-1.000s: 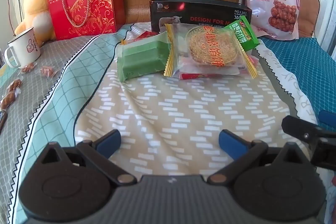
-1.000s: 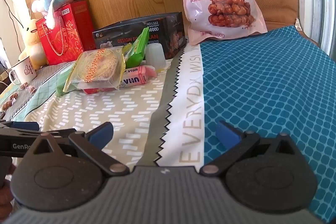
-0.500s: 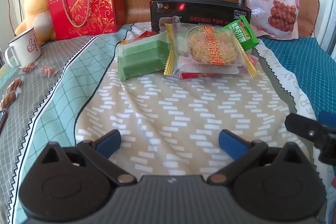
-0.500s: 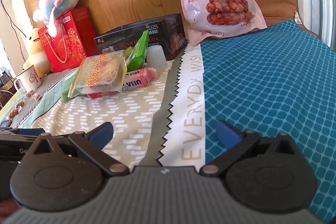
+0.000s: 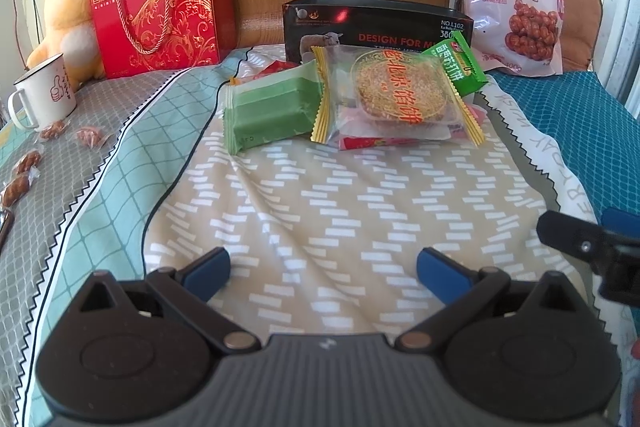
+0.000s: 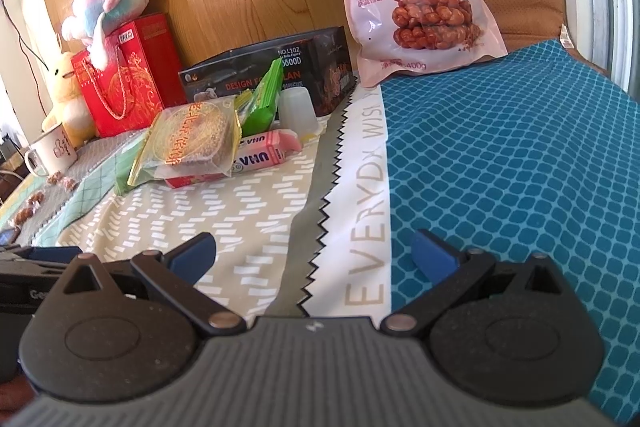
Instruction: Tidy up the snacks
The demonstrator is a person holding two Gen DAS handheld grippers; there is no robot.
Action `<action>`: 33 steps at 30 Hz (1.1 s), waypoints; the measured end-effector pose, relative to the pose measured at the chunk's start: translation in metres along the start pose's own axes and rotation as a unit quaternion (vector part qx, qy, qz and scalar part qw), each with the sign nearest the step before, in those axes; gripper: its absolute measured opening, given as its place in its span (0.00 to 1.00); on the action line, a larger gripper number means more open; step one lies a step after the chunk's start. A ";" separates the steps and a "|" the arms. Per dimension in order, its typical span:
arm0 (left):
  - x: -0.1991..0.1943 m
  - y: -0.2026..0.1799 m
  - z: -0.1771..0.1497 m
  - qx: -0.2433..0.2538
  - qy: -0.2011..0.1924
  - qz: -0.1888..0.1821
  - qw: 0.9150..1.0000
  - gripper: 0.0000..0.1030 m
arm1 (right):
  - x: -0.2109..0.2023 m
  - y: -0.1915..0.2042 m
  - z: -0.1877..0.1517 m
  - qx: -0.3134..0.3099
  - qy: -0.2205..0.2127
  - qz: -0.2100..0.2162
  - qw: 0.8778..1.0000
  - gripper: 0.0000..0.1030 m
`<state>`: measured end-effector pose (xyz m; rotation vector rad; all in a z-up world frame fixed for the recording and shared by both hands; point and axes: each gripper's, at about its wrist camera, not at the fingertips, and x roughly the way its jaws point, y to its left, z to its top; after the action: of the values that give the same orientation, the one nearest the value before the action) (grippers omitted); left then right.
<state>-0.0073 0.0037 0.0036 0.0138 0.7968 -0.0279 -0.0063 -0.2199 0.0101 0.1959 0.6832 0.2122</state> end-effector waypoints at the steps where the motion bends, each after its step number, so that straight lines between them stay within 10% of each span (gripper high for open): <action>1: -0.001 0.002 -0.001 -0.001 -0.002 -0.004 1.000 1.00 | 0.000 0.001 0.000 -0.004 0.001 -0.003 1.000 1.00; 8: -0.008 0.036 0.003 -0.036 -0.035 -0.033 0.998 1.00 | -0.003 0.008 0.004 -0.021 -0.014 -0.002 1.000 1.00; 20: -0.006 0.087 0.014 -0.103 -0.056 -0.065 0.991 0.89 | 0.040 0.049 0.053 -0.073 -0.008 0.079 0.994 0.59; 27: 0.000 0.099 0.029 -0.127 -0.045 -0.140 0.981 0.74 | 0.055 0.045 0.053 -0.021 0.025 0.120 0.992 0.12; 33: 0.021 0.081 0.053 -0.116 -0.029 -0.195 0.973 0.66 | 0.033 0.035 0.038 -0.009 0.035 0.123 0.992 0.03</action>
<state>0.0474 0.0833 0.0256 -0.3650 0.7309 -0.3059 0.0387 -0.1822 0.0275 0.2563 0.7266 0.4624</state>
